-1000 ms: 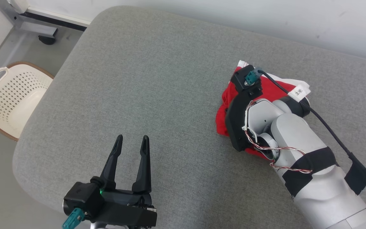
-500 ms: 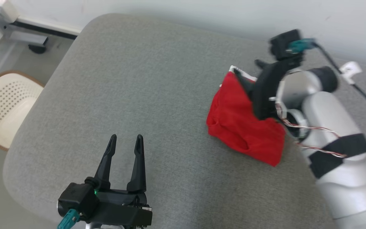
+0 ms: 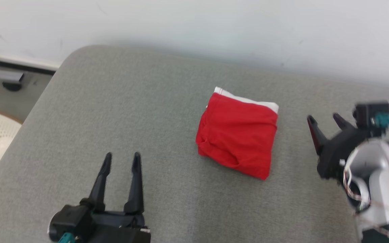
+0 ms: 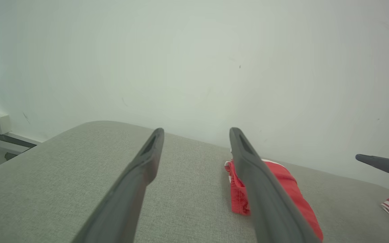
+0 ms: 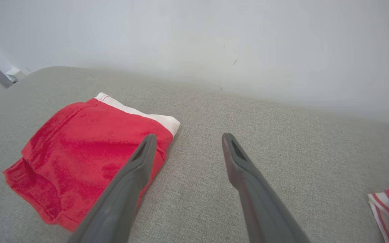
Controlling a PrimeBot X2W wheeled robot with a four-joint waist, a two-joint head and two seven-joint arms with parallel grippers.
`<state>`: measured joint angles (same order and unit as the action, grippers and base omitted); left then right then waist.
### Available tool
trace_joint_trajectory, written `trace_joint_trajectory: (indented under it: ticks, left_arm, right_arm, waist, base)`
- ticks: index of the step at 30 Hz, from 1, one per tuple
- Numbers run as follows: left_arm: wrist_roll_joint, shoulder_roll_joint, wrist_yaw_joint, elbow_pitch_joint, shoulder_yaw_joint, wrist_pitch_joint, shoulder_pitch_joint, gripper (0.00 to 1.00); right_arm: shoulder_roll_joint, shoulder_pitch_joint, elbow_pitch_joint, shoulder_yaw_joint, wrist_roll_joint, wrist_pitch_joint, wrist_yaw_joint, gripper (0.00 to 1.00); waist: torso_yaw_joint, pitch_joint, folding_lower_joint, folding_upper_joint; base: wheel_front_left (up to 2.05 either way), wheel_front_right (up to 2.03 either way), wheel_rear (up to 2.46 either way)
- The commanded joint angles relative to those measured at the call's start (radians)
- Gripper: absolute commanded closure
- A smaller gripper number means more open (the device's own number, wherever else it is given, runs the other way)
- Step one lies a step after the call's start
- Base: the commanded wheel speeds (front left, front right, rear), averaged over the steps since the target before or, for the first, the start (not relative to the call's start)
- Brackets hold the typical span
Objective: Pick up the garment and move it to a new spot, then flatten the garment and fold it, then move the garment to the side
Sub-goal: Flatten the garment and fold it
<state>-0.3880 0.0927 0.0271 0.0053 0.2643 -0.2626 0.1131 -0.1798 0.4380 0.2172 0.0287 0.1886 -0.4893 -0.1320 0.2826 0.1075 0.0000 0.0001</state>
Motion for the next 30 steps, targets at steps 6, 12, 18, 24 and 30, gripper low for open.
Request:
trace_joint_trajectory:
  ticks: [6,12,18,24,30]
  left_arm:
    - [0.04,0.023,-0.002,-0.034,-0.054,-0.003,-0.078,0.0]
    - [0.092,0.037,-0.025,-0.073,-0.109,-0.003,-0.13,0.0]
    - [0.125,0.028,-0.077,-0.053,-0.16,-0.003,-0.18,0.0]
    - [0.135,0.005,-0.092,-0.016,-0.178,-0.003,-0.215,0.0]
    - [0.138,-0.006,-0.093,0.026,-0.197,-0.003,-0.228,0.0]
  right_arm:
    - [0.094,-0.233,-0.151,0.04,-0.064,0.231,0.002,0.0]
    - [0.125,-0.366,-0.214,0.048,-0.086,0.418,0.002,0.0]
    - [0.13,-0.445,-0.215,0.031,-0.067,0.572,0.002,0.0]
    - [0.129,-0.473,-0.181,0.01,-0.07,0.633,0.002,0.0]
    - [0.13,-0.469,-0.149,-0.015,-0.082,0.629,0.002,0.0]
  waist:
    - [-0.088,-0.067,0.0,-0.0001]
    - [-0.154,-0.072,0.0,-0.0001]
    - [-0.224,-0.091,0.0,-0.0001]
    - [-0.272,-0.115,0.0,-0.0001]
    - [-0.3,-0.117,0.0,-0.0001]
  base:
    - [0.0,0.0,0.0]
    - [0.0,0.0,0.0]
    - [0.0,0.0,0.0]
    - [0.0,0.0,0.0]
    - [0.0,0.0,0.0]
